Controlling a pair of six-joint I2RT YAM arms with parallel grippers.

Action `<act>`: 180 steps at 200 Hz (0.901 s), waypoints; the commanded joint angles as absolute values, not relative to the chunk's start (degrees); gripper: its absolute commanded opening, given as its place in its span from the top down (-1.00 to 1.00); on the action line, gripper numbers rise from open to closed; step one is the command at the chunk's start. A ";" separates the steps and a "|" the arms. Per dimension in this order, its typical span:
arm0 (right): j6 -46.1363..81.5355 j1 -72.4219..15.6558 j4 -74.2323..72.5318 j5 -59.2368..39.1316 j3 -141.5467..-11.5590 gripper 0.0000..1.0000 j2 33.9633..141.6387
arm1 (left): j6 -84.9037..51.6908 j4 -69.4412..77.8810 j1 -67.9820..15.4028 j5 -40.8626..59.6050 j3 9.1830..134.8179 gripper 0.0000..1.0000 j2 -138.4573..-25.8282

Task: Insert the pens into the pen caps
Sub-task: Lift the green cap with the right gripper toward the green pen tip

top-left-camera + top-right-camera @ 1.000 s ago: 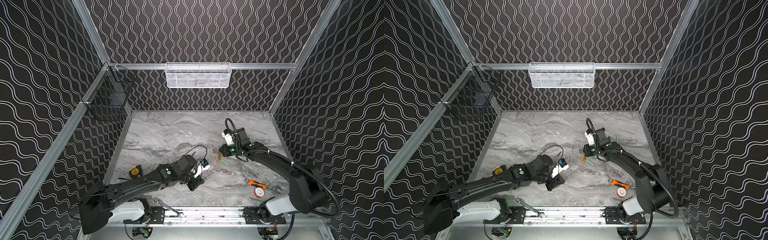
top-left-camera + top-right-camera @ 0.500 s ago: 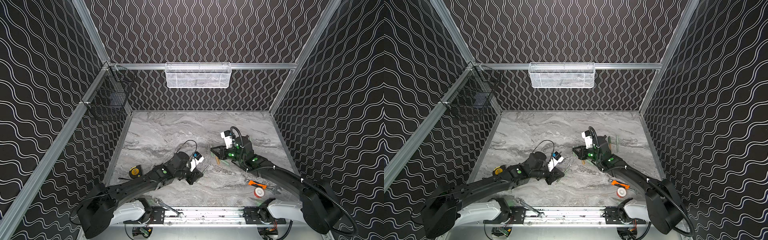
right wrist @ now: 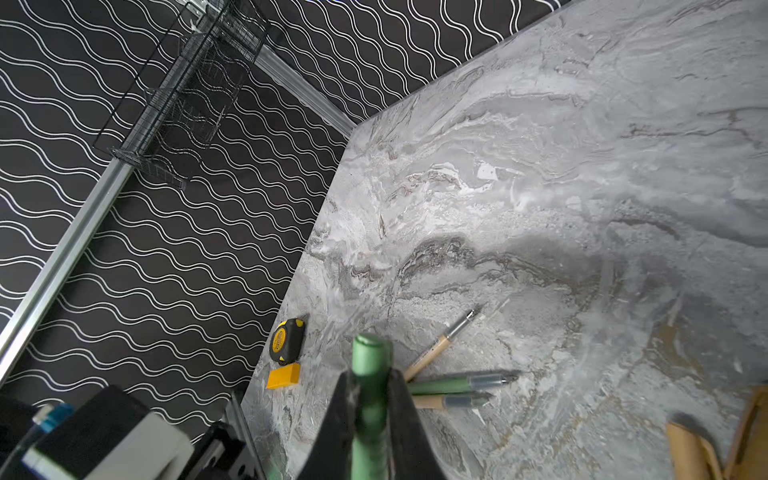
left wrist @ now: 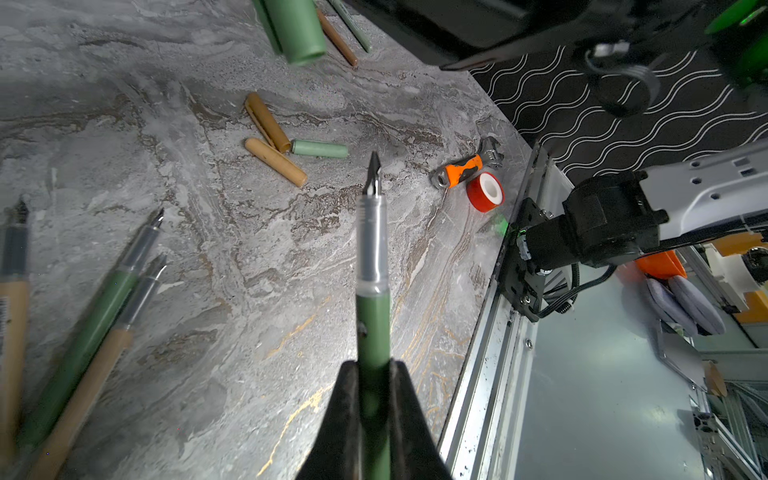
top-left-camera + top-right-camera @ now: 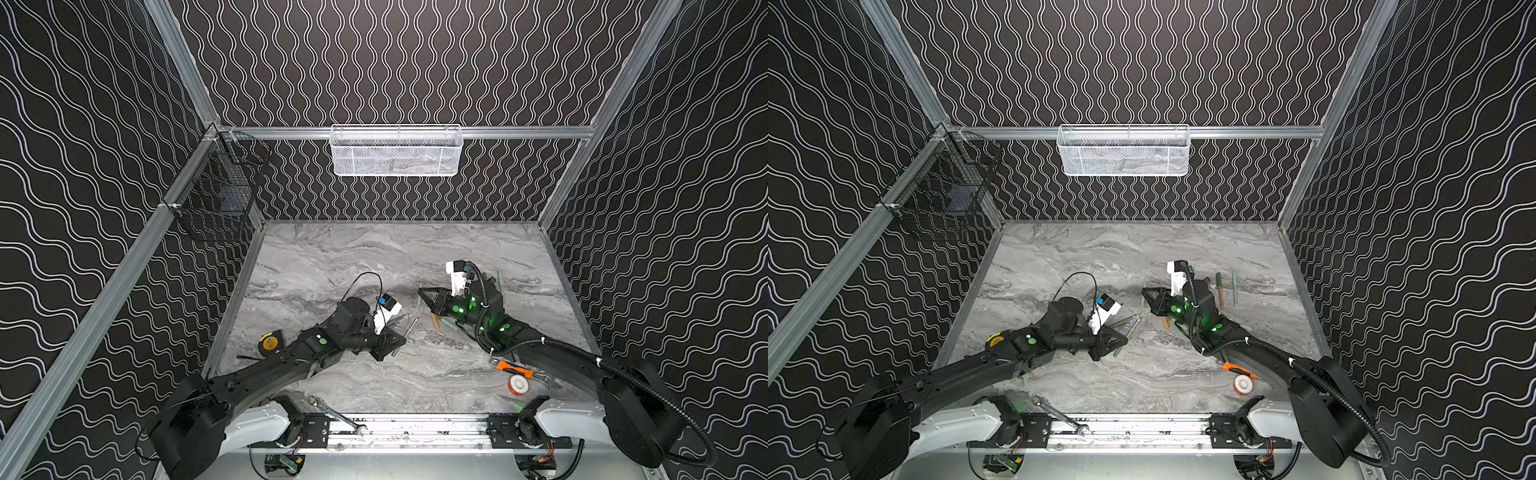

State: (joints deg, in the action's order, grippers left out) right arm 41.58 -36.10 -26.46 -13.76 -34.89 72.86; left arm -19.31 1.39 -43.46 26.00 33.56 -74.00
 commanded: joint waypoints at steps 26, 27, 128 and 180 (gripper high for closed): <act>47.98 -36.31 -34.56 -11.17 -31.64 0.77 71.81 | -21.09 6.53 -41.50 26.33 32.18 0.95 -72.60; 48.12 -36.35 -34.73 -11.12 -31.55 0.77 71.81 | -21.14 6.60 -41.45 26.35 32.13 0.95 -72.56; 53.43 -39.28 -41.30 -4.27 -28.38 0.76 71.18 | -21.66 8.11 -40.34 28.43 32.26 0.95 -73.89; 53.35 -40.97 -42.40 -4.32 -29.33 0.76 72.57 | -21.95 8.69 -39.84 28.63 31.98 0.95 -74.03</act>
State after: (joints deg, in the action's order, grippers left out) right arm 52.60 -40.40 -38.89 -5.02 -28.56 72.14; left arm -21.04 5.54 -40.12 27.90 32.10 -73.87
